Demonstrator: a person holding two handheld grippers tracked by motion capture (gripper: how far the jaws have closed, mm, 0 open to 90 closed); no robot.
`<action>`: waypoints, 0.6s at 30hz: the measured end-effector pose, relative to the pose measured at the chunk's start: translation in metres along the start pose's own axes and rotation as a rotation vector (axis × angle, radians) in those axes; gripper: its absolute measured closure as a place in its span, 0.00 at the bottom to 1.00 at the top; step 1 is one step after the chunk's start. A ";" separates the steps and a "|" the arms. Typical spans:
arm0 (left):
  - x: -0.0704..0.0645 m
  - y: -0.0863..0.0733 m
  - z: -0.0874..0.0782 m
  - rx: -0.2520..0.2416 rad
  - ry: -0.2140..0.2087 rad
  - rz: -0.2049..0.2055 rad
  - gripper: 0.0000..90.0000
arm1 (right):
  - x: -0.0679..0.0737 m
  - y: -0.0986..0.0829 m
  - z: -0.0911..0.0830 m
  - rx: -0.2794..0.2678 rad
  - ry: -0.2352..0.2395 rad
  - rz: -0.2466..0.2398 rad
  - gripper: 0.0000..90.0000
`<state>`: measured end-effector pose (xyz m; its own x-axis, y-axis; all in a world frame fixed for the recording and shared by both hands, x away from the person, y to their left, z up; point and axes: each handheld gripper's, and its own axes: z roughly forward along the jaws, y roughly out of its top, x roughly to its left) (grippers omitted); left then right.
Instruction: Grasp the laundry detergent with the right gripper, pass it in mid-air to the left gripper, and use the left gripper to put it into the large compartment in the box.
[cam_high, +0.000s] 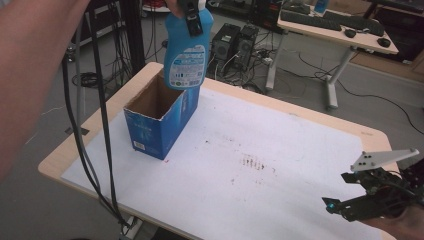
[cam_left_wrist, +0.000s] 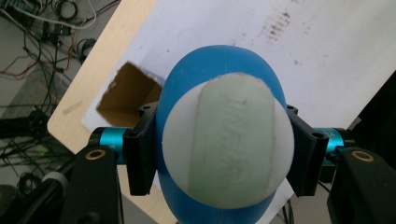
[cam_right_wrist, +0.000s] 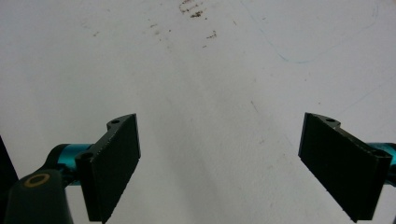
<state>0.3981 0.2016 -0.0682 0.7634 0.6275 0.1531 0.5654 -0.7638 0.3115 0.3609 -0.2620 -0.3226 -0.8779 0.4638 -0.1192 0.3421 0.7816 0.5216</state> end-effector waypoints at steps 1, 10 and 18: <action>0.001 -0.003 0.000 -0.003 -0.001 -0.009 0.43 | -0.001 0.000 0.001 0.001 0.002 -0.003 0.14; 0.008 -0.022 0.006 0.022 0.003 -0.041 0.43 | -0.002 -0.003 0.001 0.002 -0.006 0.001 0.14; 0.014 -0.035 0.023 0.037 -0.002 -0.065 0.42 | -0.003 -0.006 0.006 0.014 -0.003 0.003 0.14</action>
<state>0.3963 0.2342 -0.0985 0.7251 0.6759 0.1320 0.6250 -0.7263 0.2860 0.3630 -0.2654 -0.3301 -0.8755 0.4679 -0.1204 0.3498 0.7857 0.5102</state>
